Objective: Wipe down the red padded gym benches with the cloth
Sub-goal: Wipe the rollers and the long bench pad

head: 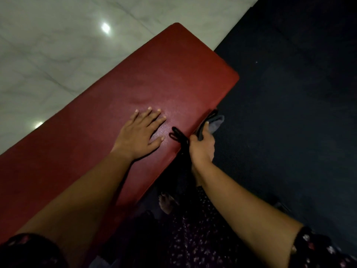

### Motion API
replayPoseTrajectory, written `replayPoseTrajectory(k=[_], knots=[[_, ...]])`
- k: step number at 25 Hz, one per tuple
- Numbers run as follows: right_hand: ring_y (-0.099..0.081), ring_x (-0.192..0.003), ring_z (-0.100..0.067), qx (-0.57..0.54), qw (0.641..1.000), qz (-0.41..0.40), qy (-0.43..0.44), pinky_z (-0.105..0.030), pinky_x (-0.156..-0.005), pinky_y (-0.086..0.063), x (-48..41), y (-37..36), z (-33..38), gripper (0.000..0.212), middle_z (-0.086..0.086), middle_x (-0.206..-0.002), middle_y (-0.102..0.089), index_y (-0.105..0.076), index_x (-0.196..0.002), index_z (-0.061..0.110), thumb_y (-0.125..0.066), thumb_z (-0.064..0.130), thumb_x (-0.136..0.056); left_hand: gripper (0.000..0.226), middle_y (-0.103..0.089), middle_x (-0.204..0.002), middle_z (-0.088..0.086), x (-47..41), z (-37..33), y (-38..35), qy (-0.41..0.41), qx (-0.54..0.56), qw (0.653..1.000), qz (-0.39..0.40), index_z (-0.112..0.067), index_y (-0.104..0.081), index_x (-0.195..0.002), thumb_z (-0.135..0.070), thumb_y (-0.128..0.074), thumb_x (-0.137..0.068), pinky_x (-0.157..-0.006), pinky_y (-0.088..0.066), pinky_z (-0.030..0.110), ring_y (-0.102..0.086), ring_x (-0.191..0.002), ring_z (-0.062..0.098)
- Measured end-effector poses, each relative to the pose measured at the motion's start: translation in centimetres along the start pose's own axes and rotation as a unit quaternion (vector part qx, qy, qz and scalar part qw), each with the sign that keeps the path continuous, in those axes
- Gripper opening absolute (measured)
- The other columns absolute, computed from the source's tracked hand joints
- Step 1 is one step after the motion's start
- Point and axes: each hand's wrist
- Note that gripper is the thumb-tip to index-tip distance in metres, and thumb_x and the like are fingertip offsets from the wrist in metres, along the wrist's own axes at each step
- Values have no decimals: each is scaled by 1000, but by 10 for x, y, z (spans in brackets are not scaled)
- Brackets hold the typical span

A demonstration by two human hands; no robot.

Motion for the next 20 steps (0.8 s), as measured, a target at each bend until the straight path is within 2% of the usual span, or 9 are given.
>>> replayPoseTrajectory(k=[2,4,6,9,12,16,18,20], knots=[[-63,-98,-23,-7,1000,16,-6,-34,-87,-52,-1,2,-5,73,2,-139,-53,-17,-148,53,-44,44,-81,69,-34,-158,3,2,-1,0,7,-2,1000,7,-24,-35,-152,-58,-26,-93,-121,-13,47,-25,-148,24],[-63,-89,-18,-120,990,4,-70,-26,-77,-50,-20,7,9,66,-2,-130,-59,-30,-151,38,-50,25,-90,70,-32,-159,2,7,-3,1,20,1,1000,9,-25,-34,-153,-58,-24,-92,-121,-11,46,-23,-149,23],[-61,-94,-20,-150,985,-30,-82,-26,-81,-48,-21,10,25,66,-4,-135,-56,-29,-152,33,-50,20,-91,70,-31,-159,3,16,-7,1,27,-1,1000,10,-24,-35,-152,-58,-24,-92,-121,-12,47,-23,-149,23],[-54,-116,-30,-18,999,-44,4,-41,-99,-45,20,0,22,67,-5,-151,-35,-20,-153,39,-47,29,-93,68,-38,-155,5,30,-9,4,18,-5,1000,7,-22,-41,-149,-56,-29,-92,-119,-20,50,-31,-145,26],[-41,-132,-30,47,998,7,49,-35,-106,-33,57,-8,0,67,-5,-158,-23,-16,-154,37,-48,27,-96,66,-41,-153,6,47,-10,2,21,-8,1000,-6,-21,-44,-148,-52,-32,-92,-118,-22,49,-34,-144,26],[-48,-125,-34,2,1000,8,-18,-39,-103,-40,39,-5,16,68,-8,-156,-26,-13,-155,37,-46,31,-95,64,-41,-153,5,62,-18,-4,48,-12,999,-19,-20,-44,-148,-51,-32,-93,-118,-20,48,-33,-144,25],[-43,-128,-36,61,998,0,-17,-39,-102,-34,58,-8,21,65,-6,-160,-17,-8,-156,35,-40,30,-99,63,-44,-152,6,68,-20,-6,55,-11,998,-23,-18,-47,-146,-49,-34,-92,-117,-23,50,-36,-143,26],[-43,-126,-37,157,986,14,47,-40,-100,-35,95,-19,8,67,-5,-162,-8,-1,-155,36,-37,26,-100,62,-46,-150,7,73,-21,-6,58,-9,998,-24,-17,-48,-145,-46,-33,-92,-116,-26,51,-39,-141,28]])
Point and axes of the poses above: each hand's wrist, its own x-axis away from the middle knuckle, its own y-axis out of the back of the hand, z = x × y
